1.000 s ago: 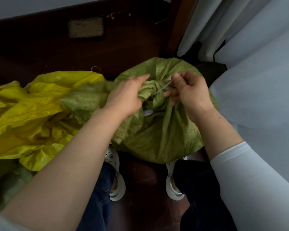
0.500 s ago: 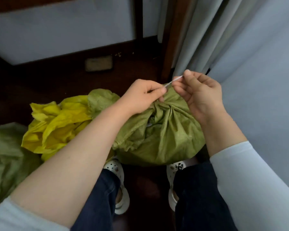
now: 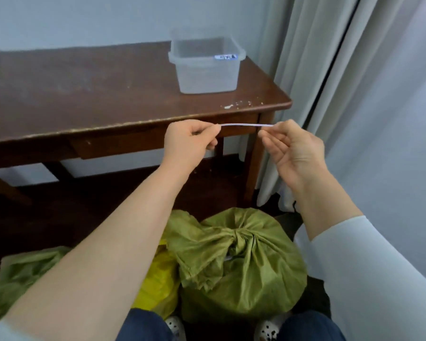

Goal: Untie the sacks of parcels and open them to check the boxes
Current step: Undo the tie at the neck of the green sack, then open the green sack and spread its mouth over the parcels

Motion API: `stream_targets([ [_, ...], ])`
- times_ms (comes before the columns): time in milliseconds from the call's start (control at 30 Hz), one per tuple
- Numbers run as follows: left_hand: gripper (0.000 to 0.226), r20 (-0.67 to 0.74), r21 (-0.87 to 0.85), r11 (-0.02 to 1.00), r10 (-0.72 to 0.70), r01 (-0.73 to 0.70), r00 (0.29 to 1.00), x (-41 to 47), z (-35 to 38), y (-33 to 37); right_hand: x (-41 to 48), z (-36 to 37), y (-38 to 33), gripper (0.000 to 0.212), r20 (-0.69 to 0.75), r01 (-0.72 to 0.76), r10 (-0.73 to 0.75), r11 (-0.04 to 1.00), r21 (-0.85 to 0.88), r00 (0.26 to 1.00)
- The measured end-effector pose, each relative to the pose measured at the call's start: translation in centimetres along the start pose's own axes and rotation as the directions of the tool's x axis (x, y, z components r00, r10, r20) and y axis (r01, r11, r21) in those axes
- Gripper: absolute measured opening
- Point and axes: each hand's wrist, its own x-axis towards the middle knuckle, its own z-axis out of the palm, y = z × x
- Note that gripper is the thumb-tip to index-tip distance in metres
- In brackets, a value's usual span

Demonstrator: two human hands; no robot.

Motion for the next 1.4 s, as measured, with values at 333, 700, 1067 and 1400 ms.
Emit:
stream_targets([
  [333, 0.041, -0.241, -0.064, 0.989, -0.147, 0.135, 0.959, 8.8, -2.7, 5.0, 5.9, 12.1, -2.8, 0.007, -0.093, 0.196, -0.184, 0.972, 0.132, 0.978],
  [700, 0.039, -0.189, -0.030, 0.988, -0.153, 0.150, 0.970, 11.4, -5.6, 4.3, 10.5, 17.6, -4.2, 0.005, -0.141, 0.305, -0.279, 0.924, 0.229, 0.950],
  [1067, 0.037, -0.126, -0.002, 0.986, -0.167, 0.168, 0.978, 10.7, -4.8, 3.5, 13.0, 15.3, -1.5, 0.039, 0.173, 0.351, -0.347, 0.560, -0.750, 0.922],
  [1400, 0.038, 0.012, -0.012, 0.981, -0.192, 0.192, 0.981, 3.4, 1.3, -1.6, 6.3, 4.2, 4.7, 0.029, 0.077, 0.424, -0.517, 0.597, -0.680, 0.852],
])
